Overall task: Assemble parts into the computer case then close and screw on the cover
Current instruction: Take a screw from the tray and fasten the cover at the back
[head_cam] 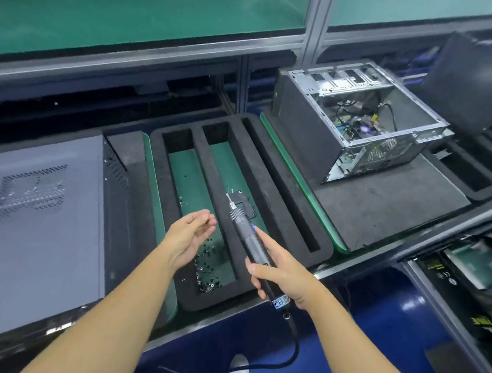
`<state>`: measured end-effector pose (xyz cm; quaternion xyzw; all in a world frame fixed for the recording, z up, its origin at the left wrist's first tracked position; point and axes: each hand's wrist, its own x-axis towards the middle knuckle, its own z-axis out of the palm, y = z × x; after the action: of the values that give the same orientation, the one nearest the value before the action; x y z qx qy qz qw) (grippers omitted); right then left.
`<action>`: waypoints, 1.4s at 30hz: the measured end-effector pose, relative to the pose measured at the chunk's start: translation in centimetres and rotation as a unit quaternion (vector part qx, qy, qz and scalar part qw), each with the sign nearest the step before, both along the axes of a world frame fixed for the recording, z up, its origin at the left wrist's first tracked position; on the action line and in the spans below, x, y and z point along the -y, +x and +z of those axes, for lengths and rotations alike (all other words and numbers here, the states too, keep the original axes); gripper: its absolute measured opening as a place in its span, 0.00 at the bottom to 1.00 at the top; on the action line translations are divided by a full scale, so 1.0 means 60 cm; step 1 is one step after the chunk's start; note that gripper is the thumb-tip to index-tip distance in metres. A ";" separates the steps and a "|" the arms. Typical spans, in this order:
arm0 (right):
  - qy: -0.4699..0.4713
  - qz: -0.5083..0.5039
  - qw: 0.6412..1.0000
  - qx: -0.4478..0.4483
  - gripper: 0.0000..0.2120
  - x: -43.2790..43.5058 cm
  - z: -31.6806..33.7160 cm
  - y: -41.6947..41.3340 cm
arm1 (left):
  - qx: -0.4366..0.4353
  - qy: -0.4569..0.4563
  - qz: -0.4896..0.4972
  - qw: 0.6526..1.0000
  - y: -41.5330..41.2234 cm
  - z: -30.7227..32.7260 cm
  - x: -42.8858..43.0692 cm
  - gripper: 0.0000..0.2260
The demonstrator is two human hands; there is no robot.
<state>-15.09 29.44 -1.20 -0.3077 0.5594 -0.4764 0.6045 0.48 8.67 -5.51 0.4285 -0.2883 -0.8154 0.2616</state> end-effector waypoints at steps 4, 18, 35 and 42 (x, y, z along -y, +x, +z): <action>-0.006 0.031 0.999 -0.032 0.37 -0.014 0.043 0.043 | -0.124 0.033 0.005 0.992 0.033 0.037 -0.029 0.06; -0.005 0.063 0.990 -0.123 0.36 -0.112 0.168 0.219 | -0.192 -0.007 -0.076 0.978 0.183 0.159 -0.124 0.11; -0.015 0.052 0.989 -0.135 0.36 -0.168 0.209 0.414 | -0.179 -0.090 -0.113 0.973 0.368 0.194 -0.150 0.09; -0.019 0.053 0.987 -0.153 0.35 -0.162 0.219 0.438 | -0.135 -0.180 -0.151 0.963 0.405 0.226 -0.132 0.06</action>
<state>11.20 39.16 11.92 -0.4176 0.6190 -0.4020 0.5300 24.80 16.57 8.07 0.2120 -0.4536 -0.8302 0.2450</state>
